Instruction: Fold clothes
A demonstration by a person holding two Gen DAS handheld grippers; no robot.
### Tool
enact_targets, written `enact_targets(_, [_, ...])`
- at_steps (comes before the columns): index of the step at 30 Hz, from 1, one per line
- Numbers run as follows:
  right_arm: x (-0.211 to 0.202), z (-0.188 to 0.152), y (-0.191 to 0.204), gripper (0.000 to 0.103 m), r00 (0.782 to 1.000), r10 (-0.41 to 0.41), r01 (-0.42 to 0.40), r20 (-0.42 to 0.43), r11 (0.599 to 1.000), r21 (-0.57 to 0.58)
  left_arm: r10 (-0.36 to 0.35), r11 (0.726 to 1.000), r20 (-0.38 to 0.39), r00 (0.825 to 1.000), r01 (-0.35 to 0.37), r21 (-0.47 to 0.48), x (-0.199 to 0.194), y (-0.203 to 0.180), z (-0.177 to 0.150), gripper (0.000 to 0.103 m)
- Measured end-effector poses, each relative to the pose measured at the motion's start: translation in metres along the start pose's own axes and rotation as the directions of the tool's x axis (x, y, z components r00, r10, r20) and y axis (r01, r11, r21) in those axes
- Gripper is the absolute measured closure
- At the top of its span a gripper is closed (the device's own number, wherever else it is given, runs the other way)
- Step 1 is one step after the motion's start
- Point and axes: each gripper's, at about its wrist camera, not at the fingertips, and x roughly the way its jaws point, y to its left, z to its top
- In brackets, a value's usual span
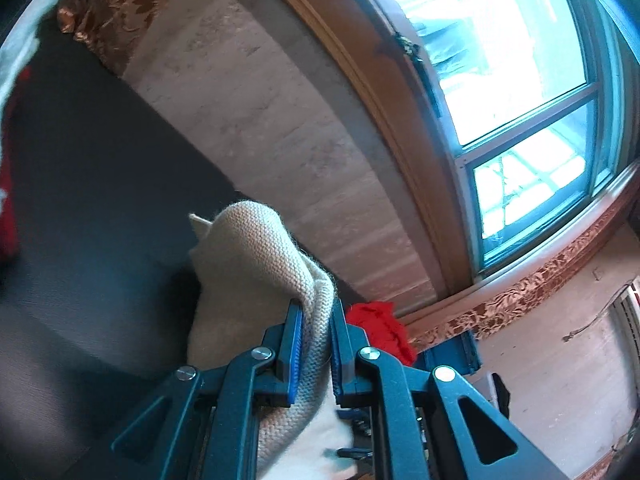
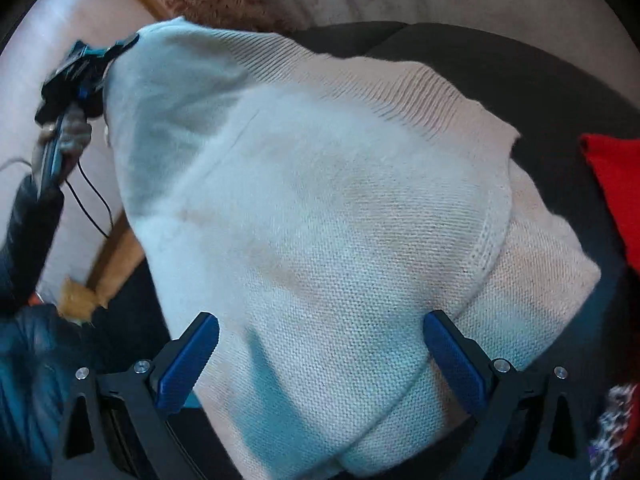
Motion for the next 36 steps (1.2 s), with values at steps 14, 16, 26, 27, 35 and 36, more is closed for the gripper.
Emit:
enact_targets(14, [0.002, -0.018, -0.015, 0.0, 0.986, 0.085, -0.094, 0.147, 0.994, 0.056, -0.188, 0.977, -0.184, 0.965, 0.203, 0.066, 0.112, -0.108, -0.053, 0.093])
enact_targets(16, [0.002, -0.021, -0.017, 0.0, 0.981, 0.096, -0.108, 0.167, 0.992, 0.063, -0.194, 0.976, -0.235, 0.952, 0.213, 0.054, 0.132, -0.113, -0.066, 0.093])
enact_targets(26, [0.006, -0.029, -0.024, 0.0, 0.968, 0.125, -0.142, 0.218, 0.988, 0.066, -0.14, 0.984, -0.437, 0.888, 0.172, 0.034, 0.204, -0.117, -0.135, 0.093])
enact_targets(27, [0.007, -0.03, -0.025, 0.0, 0.967, 0.127, -0.145, 0.222, 0.987, 0.065, -0.137, 0.985, -0.448, 0.884, 0.168, 0.031, 0.207, -0.117, -0.139, 0.093])
enact_targets(35, [0.003, -0.045, -0.031, 0.0, 0.956, 0.134, -0.152, 0.26, 0.987, 0.053, -0.024, 0.998, -0.576, 0.817, 0.053, 0.033, 0.255, -0.108, -0.163, 0.092])
enact_targets(36, [0.003, -0.045, -0.029, 0.0, 0.958, 0.125, -0.142, 0.257, 0.989, 0.049, -0.006, 0.999, -0.594, 0.805, 0.032, 0.034, 0.26, -0.106, -0.166, 0.092])
